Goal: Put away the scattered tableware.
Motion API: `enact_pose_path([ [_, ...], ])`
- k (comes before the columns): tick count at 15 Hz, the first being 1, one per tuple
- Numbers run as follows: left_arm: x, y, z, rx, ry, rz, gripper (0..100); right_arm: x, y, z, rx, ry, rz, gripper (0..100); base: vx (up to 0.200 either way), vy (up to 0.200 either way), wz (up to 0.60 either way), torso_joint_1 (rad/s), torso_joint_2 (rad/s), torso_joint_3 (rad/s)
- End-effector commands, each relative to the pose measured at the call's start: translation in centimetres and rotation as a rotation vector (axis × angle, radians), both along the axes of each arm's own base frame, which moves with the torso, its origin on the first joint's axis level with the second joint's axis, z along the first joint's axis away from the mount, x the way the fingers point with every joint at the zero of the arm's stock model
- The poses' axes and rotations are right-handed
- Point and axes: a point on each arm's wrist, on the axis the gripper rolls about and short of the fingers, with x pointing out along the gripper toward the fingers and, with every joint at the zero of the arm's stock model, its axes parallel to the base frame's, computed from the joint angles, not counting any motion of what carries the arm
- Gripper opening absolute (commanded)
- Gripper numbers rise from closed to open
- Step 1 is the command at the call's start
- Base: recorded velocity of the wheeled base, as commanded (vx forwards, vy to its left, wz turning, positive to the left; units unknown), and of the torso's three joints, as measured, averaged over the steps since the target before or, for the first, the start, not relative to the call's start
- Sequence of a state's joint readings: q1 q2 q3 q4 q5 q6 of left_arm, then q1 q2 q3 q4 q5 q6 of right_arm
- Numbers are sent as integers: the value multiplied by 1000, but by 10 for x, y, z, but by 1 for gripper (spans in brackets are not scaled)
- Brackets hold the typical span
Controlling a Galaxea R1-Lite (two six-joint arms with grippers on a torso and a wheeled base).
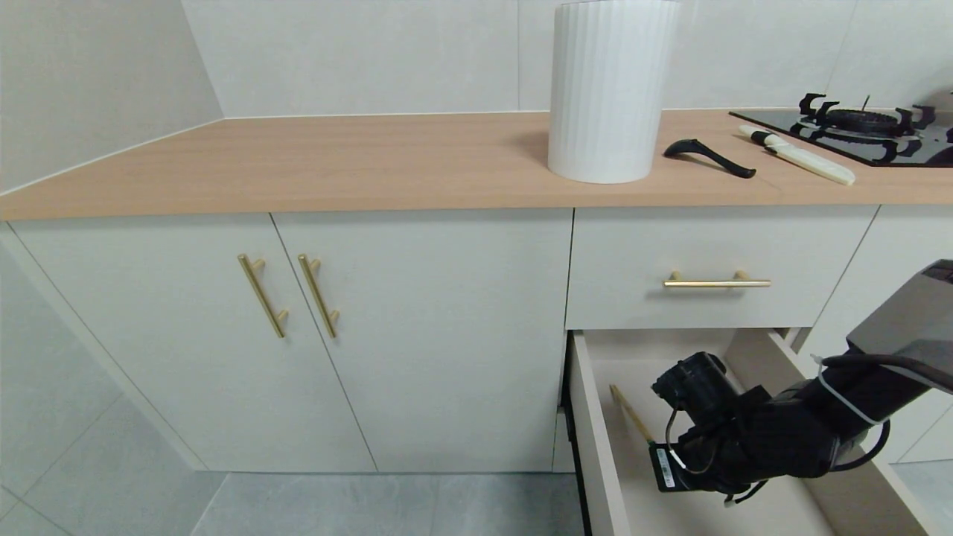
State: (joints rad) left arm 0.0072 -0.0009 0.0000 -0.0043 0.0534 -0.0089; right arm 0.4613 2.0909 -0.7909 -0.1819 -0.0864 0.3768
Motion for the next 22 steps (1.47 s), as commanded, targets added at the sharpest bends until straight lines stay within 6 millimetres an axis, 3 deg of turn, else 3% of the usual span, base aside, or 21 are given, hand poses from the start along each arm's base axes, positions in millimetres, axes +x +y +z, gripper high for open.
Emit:
enact_pose_path([
  [1, 0, 0, 0, 0, 0, 1, 100, 2, 1, -12, 1, 22, -20, 0, 0, 0, 0, 0, 0, 0],
  [12, 0, 0, 0, 0, 0, 1, 100, 11, 6, -36, 11, -20, -53, 0, 0, 0, 0, 0, 0, 0],
  [13, 0, 0, 0, 0, 0, 1, 100, 11, 6, -37, 11, -19, -53, 100, 0, 0, 0, 0, 0, 0],
  [17, 0, 0, 0, 0, 0, 1, 100, 11, 6, -33, 19, -28, -65, 100, 0, 0, 0, 0, 0, 0],
  [19, 0, 0, 0, 0, 0, 1, 100, 6, 9, -10, 42, -82, -51, 100, 0, 0, 0, 0, 0, 0],
  [22, 0, 0, 0, 0, 0, 1, 100, -25, -6, 103, 121, -271, -57, 100, 0, 0, 0, 0, 0, 0],
])
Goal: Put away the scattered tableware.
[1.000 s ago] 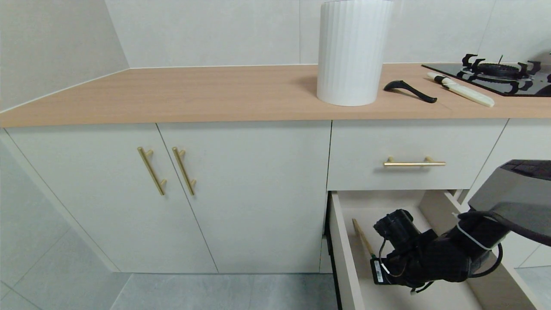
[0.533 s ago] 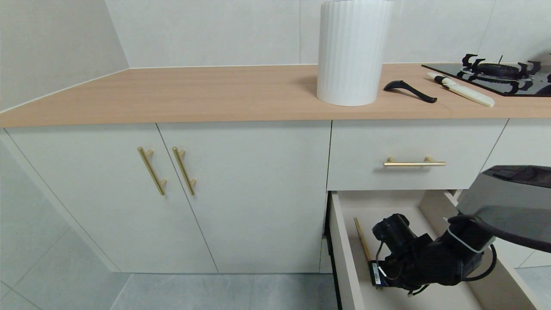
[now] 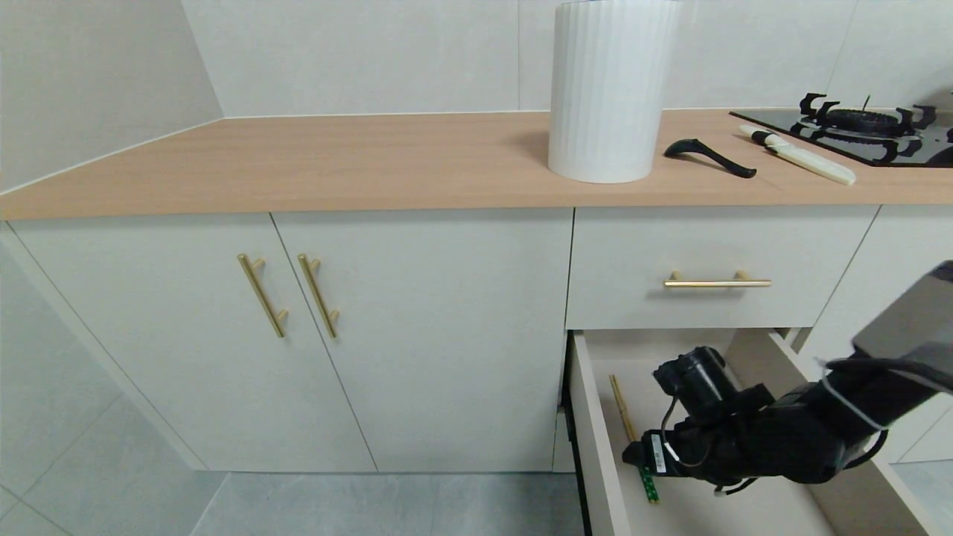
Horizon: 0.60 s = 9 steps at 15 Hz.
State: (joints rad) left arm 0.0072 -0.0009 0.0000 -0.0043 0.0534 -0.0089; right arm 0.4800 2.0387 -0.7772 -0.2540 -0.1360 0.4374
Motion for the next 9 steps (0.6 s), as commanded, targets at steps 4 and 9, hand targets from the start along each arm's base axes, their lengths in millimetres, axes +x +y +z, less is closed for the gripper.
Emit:
enact_pose_path([
  [4, 0, 0, 0, 0, 0, 1, 100, -66, -57, 174, 96, -233, -43, 100, 0, 0, 0, 0, 0, 0],
  [9, 0, 0, 0, 0, 0, 1, 100, -90, -71, 197, 82, -327, -7, 100, 0, 0, 0, 0, 0, 0],
])
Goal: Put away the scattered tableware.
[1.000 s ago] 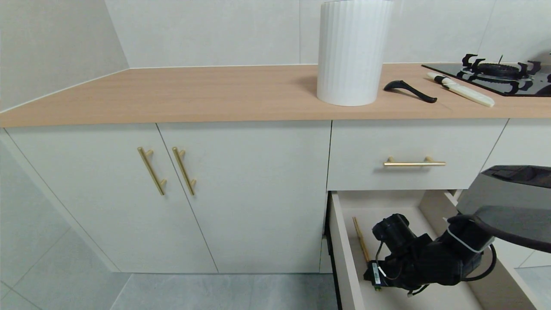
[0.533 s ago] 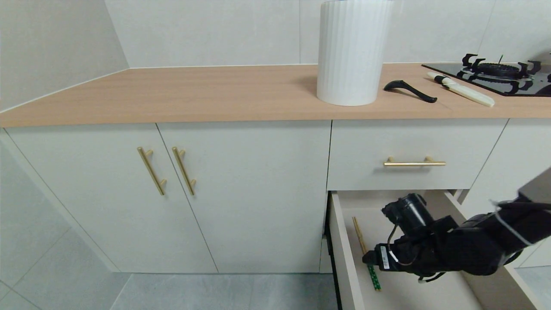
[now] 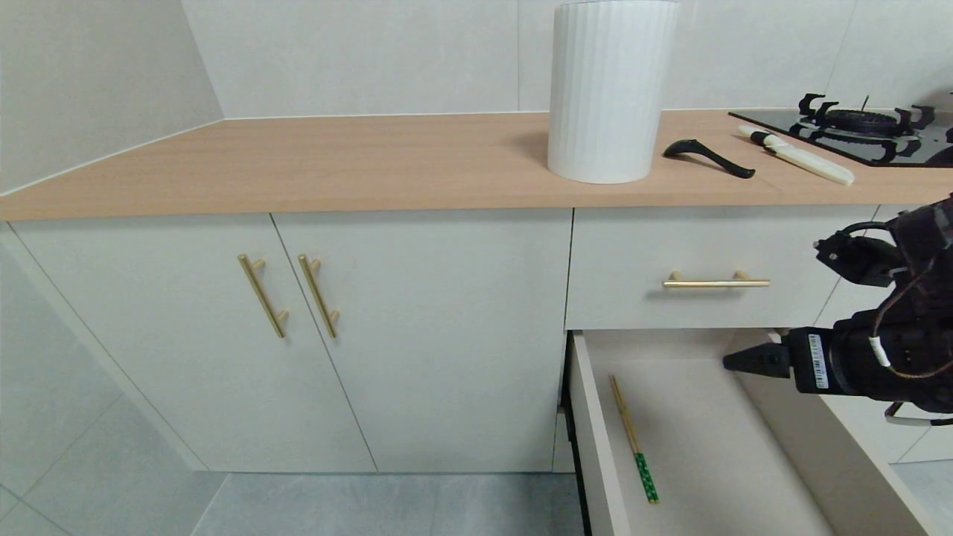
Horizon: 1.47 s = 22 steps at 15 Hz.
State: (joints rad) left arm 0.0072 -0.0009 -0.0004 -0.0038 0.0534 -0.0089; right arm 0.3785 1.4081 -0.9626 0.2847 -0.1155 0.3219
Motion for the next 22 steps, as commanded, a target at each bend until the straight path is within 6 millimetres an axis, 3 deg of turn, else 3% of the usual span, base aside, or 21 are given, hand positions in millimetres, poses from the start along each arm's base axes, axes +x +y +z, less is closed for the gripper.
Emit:
enact_pose_path([
  [1, 0, 0, 0, 0, 0, 1, 100, -13, -7, 15, 18, -71, -1, 100, 0, 0, 0, 0, 0, 0],
  [6, 0, 0, 0, 0, 0, 1, 100, -14, -7, 15, 11, -73, 0, 100, 0, 0, 0, 52, -179, -206],
  [22, 0, 0, 0, 0, 0, 1, 100, -4, -4, -2, -31, -18, 16, 100, 0, 0, 0, 176, -496, -299],
])
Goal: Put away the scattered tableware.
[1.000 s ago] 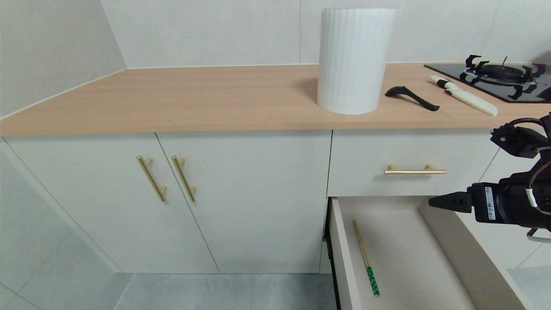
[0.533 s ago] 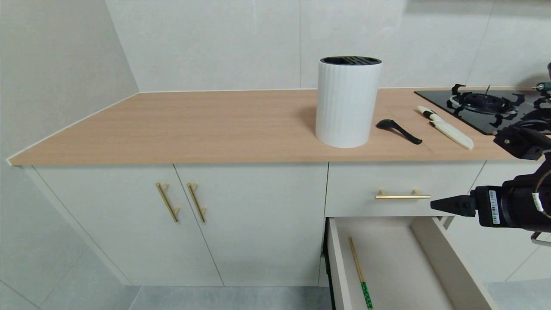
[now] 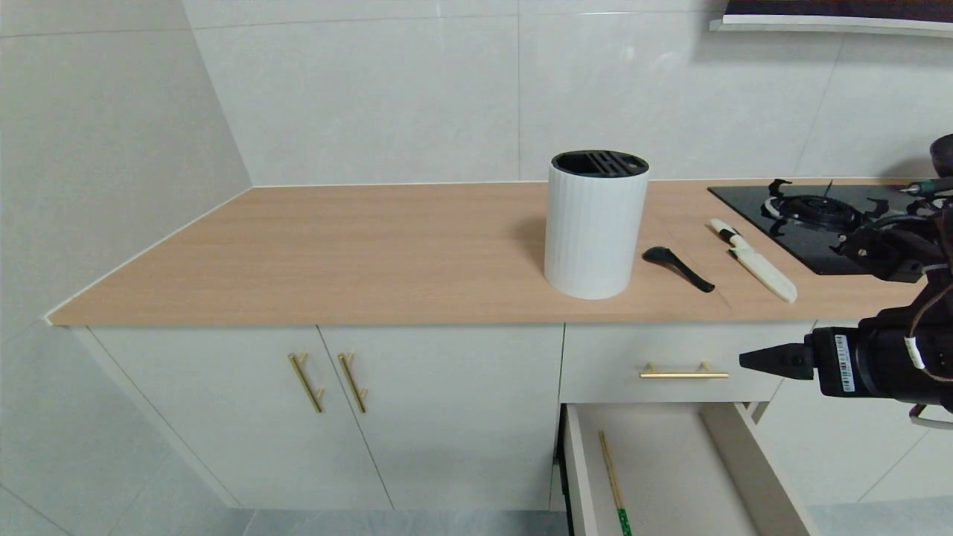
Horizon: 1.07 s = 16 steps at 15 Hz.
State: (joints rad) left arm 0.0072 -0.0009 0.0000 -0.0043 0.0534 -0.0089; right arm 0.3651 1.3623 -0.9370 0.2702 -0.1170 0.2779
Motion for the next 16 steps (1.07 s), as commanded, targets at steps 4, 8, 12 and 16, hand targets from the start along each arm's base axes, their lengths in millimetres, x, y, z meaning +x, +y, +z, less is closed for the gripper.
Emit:
enact_pose_path([
  [4, 0, 0, 0, 0, 0, 1, 100, 66, -4, -10, -68, -144, 23, 100, 0, 0, 0, 107, -233, -133],
  [8, 0, 0, 0, 0, 0, 1, 100, 154, -31, -10, -123, -264, 119, 100, 0, 0, 0, 0, 0, 0],
  [12, 0, 0, 0, 0, 0, 1, 100, 200, -55, -42, -187, -245, 247, 100, 0, 0, 0, 0, 0, 0],
  [16, 0, 0, 0, 0, 0, 1, 100, 222, -53, -67, -179, -239, 259, 100, 0, 0, 0, 0, 0, 0],
])
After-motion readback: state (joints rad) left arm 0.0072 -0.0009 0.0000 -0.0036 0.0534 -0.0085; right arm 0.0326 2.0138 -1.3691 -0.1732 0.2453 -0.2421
